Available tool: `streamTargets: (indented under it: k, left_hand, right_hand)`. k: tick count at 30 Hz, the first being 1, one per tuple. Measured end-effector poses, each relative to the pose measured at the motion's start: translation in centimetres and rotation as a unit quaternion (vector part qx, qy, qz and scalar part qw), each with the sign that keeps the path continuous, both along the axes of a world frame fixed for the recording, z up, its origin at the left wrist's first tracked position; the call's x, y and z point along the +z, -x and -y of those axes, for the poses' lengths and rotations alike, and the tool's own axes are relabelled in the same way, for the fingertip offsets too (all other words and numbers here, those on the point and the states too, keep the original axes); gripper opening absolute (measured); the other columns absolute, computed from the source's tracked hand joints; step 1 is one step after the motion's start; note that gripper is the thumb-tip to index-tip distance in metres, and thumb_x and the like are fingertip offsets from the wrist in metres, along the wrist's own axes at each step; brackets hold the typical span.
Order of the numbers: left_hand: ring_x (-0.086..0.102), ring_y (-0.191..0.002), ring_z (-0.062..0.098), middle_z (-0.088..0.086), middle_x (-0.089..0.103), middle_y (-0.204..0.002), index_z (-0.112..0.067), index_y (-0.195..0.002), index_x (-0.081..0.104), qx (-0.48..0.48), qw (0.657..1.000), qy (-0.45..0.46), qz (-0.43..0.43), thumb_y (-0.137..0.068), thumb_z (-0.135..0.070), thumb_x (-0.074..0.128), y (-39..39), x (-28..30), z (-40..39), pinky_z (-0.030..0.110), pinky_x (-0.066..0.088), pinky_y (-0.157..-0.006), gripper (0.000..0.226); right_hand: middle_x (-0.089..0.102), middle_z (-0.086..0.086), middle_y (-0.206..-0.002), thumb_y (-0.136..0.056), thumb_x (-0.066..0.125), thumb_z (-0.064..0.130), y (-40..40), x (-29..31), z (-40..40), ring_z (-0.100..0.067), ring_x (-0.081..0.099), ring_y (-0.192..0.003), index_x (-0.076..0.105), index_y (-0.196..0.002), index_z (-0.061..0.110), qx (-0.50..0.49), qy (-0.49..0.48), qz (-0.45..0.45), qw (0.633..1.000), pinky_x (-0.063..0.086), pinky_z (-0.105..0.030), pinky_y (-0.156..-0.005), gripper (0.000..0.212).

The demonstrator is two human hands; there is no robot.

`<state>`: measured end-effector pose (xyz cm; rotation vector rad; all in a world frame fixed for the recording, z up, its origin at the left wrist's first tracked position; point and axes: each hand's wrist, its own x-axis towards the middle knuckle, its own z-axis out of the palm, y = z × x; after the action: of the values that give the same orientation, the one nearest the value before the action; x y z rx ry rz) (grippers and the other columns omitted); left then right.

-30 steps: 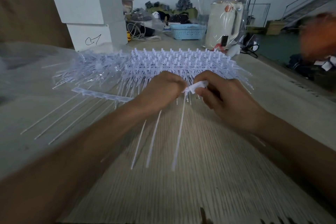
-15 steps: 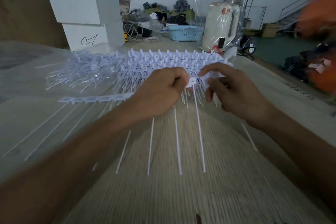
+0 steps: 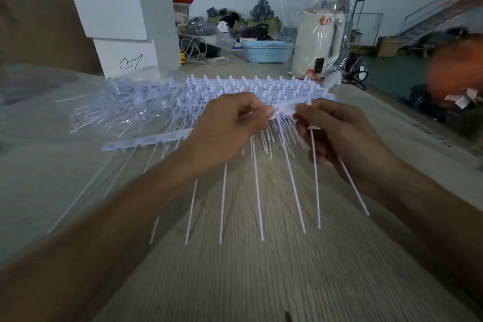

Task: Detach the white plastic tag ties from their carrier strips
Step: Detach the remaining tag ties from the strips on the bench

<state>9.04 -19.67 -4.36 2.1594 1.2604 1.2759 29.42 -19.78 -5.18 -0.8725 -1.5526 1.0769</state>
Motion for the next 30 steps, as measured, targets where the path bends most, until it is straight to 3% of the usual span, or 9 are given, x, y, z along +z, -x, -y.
streamTargets:
  k: [2,6,11,15,17,20,22,25,30]
  left_hand:
    - [0.070,-0.071,0.019,-0.003,0.072,-0.075,-0.020,-0.084,0.069,-0.023,0.999,0.029,-0.021,-0.099,-0.027,0.061,0.33,-0.11,-0.05,0.043,0.056,-0.080,0.018]
    - [0.066,-0.071,0.017,-0.011,0.066,-0.069,-0.032,-0.083,0.065,-0.021,0.999,0.016,-0.027,-0.099,-0.029,0.061,0.24,-0.20,-0.04,0.041,0.053,-0.078,0.017]
    - [0.053,-0.057,0.008,0.006,0.062,-0.066,-0.016,-0.075,0.062,-0.021,0.999,0.025,-0.039,-0.104,-0.029,0.050,-0.32,-0.45,0.24,0.031,0.043,-0.063,0.034]
    - [0.053,-0.049,0.000,-0.007,0.058,-0.054,-0.014,-0.064,0.058,-0.030,0.998,0.052,0.016,-0.104,-0.026,0.052,-0.39,-0.39,0.33,0.017,0.041,-0.057,0.042]
    - [0.053,-0.048,0.009,-0.002,0.056,-0.051,-0.013,-0.062,0.057,-0.024,0.998,0.056,0.009,-0.104,-0.027,0.052,-0.41,-0.30,0.35,0.026,0.044,-0.057,0.045]
    - [0.048,-0.052,0.023,0.022,0.052,-0.058,-0.002,-0.063,0.056,-0.027,0.996,0.081,0.022,-0.103,-0.025,0.054,-0.45,-0.17,0.46,0.038,0.044,-0.058,0.046]
    - [0.045,-0.053,0.021,0.014,0.048,-0.054,-0.002,-0.060,0.055,-0.040,0.991,0.118,0.052,-0.101,-0.022,0.056,-0.40,-0.13,0.46,0.032,0.039,-0.057,0.046]
    - [0.040,-0.046,0.016,-0.004,0.043,-0.045,-0.018,-0.050,0.053,-0.063,0.979,0.170,0.091,-0.100,-0.018,0.057,-0.29,-0.15,0.41,0.022,0.035,-0.051,0.051]
    - [0.037,-0.044,0.009,-0.005,0.038,-0.047,-0.018,-0.049,0.053,-0.095,0.968,0.197,0.120,-0.100,-0.016,0.057,-0.08,-0.01,0.44,0.018,0.034,-0.047,0.051]
  right_hand:
    - [0.060,-0.004,-0.072,-0.097,0.063,0.025,-0.17,0.11,0.05,-0.013,0.039,-0.047,0.066,-0.078,0.013,0.001,0.015,0.003,1.000,0.038,-0.023,-0.042,0.023]
    - [0.061,-0.006,-0.075,-0.095,0.065,0.027,-0.07,-0.05,0.01,-0.012,0.037,-0.047,0.067,-0.083,0.013,0.021,0.055,-0.009,0.998,0.036,-0.022,-0.043,0.019]
    - [0.056,-0.004,-0.067,-0.097,0.062,0.014,0.08,-0.10,0.15,-0.011,0.038,-0.043,0.067,-0.089,0.004,0.028,-0.018,0.007,0.999,0.035,-0.020,-0.041,0.013]
    - [0.059,-0.001,-0.065,-0.098,0.062,0.013,0.14,-0.11,0.38,-0.014,0.044,-0.045,0.069,-0.096,0.003,-0.001,-0.121,0.100,0.988,0.041,-0.027,-0.042,0.012]
    - [0.062,0.001,-0.066,-0.099,0.061,0.014,0.26,-0.15,0.40,-0.010,0.049,-0.048,0.068,-0.094,0.005,-0.013,-0.169,0.151,0.974,0.043,-0.025,-0.048,0.012]
    - [0.064,0.002,-0.070,-0.098,0.062,0.017,0.31,-0.35,0.34,-0.008,0.055,-0.057,0.067,-0.090,0.012,-0.019,-0.198,0.197,0.960,0.044,-0.019,-0.056,0.011]
    - [0.064,0.005,-0.071,-0.098,0.062,0.017,0.32,-0.51,0.36,-0.007,0.057,-0.059,0.065,-0.088,0.020,-0.019,-0.210,0.212,0.954,0.043,-0.018,-0.059,0.011]
    - [0.063,0.009,-0.073,-0.098,0.062,0.015,0.34,-0.57,0.47,-0.004,0.059,-0.064,0.064,-0.089,0.024,-0.015,-0.232,0.212,0.949,0.043,-0.014,-0.061,0.012]
    - [0.063,0.001,-0.080,-0.100,0.059,0.017,0.28,-0.51,0.83,-0.010,0.062,-0.067,0.066,-0.097,0.015,-0.023,-0.272,0.227,0.935,0.051,-0.020,-0.060,0.008]
